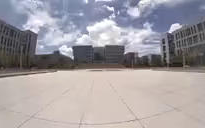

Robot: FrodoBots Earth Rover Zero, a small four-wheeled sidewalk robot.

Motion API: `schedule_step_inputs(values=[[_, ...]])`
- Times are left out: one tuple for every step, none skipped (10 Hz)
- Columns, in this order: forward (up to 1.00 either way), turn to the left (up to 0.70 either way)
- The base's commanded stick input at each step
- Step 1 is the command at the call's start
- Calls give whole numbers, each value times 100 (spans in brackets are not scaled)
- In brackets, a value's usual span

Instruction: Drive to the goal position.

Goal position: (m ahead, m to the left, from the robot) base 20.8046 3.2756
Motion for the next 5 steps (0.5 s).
schedule_step_inputs(values=[[70, 10], [70, -9], [70, -21], [70, 0], [70, 0]])
